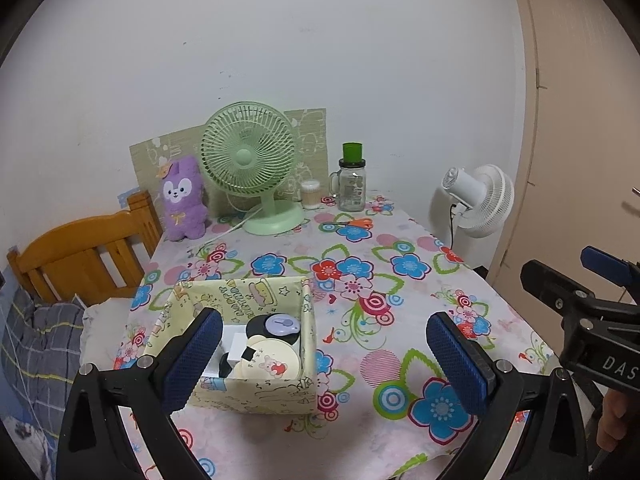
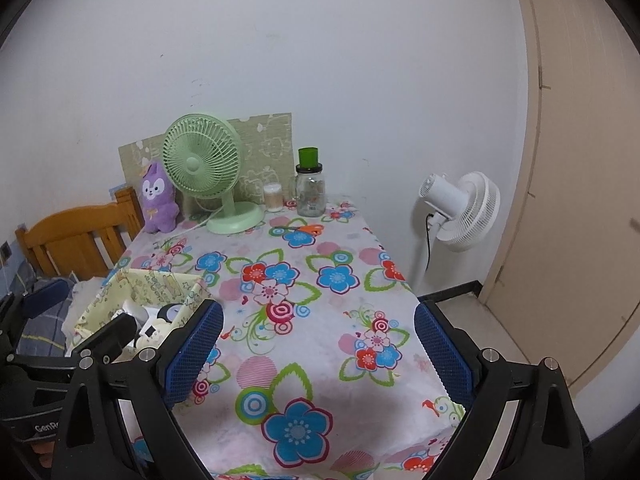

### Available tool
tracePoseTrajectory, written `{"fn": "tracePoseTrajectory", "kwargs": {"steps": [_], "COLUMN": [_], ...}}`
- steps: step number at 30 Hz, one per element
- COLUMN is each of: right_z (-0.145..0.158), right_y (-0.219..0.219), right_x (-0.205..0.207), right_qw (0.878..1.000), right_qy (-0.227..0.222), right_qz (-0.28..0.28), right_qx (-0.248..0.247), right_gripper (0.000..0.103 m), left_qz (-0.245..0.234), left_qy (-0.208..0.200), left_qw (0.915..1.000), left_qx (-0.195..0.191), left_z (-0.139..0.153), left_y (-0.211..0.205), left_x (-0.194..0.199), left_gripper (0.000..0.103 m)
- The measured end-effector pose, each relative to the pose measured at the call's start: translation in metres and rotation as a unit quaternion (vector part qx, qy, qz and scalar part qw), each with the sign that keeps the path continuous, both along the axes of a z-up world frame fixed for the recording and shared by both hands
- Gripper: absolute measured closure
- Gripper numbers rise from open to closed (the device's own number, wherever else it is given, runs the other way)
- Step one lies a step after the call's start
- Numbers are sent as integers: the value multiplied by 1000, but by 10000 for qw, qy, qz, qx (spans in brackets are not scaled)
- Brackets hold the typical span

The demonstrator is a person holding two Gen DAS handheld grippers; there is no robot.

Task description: Organize rigid objects

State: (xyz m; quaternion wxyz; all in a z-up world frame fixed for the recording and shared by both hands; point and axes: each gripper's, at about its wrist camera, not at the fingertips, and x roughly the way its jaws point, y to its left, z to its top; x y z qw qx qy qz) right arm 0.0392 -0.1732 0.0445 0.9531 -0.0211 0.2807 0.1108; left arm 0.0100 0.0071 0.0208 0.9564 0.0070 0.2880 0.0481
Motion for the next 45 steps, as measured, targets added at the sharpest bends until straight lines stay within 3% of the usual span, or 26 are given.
{"fn": "tracePoseTrajectory", "kwargs": {"steps": [13, 45], "right_z": [1, 4], "right_y": [10, 7], "right_x": [-8, -10], "right_qw": [9999, 9999], "right_qy": [-71, -168], "right_qz": [61, -3], "right_qx": [-46, 18], "right_gripper": [5, 5], "left_qz": [-65, -107], "left_qy": [26, -62], "left_qw": [10000, 9997], "left_qx": [68, -228], "left_z": [2, 1], "left_y": [-1, 9], "left_x": [-4, -9], "left_gripper": [0, 0]}}
